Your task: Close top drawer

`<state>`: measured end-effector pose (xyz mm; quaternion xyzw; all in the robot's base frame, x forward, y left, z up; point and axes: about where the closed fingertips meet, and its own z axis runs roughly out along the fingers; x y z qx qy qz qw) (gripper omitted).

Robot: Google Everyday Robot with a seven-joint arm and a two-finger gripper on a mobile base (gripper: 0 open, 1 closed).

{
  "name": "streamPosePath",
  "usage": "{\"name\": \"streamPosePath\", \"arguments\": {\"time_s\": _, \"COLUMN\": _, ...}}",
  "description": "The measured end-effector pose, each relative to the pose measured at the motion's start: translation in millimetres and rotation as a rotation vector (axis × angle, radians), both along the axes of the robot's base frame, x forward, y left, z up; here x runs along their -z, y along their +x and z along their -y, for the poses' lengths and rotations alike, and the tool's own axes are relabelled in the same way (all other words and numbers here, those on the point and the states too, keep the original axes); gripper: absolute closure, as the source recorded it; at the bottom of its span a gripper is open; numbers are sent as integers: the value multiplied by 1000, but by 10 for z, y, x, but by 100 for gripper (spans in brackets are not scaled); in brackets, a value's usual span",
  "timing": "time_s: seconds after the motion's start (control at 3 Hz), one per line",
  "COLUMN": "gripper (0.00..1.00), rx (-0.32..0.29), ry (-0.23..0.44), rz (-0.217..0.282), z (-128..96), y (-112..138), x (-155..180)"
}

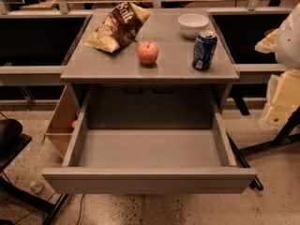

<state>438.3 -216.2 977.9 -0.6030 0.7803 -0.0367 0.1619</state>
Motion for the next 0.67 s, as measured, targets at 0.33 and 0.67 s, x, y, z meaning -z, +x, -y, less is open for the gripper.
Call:
{"name": "streamPosePath", "arguments": {"time_s": 0.33, "gripper": 0, "rx": 5, "ry": -6, "rz": 14, "z": -20, "y": -18, "x": 39}}
{"name": "streamPosePath", "arguments": {"time_s": 0.67, "gripper": 19, "rx": 34, "ry": -45, "rz": 65, "z": -50, "y": -193, "x": 158}}
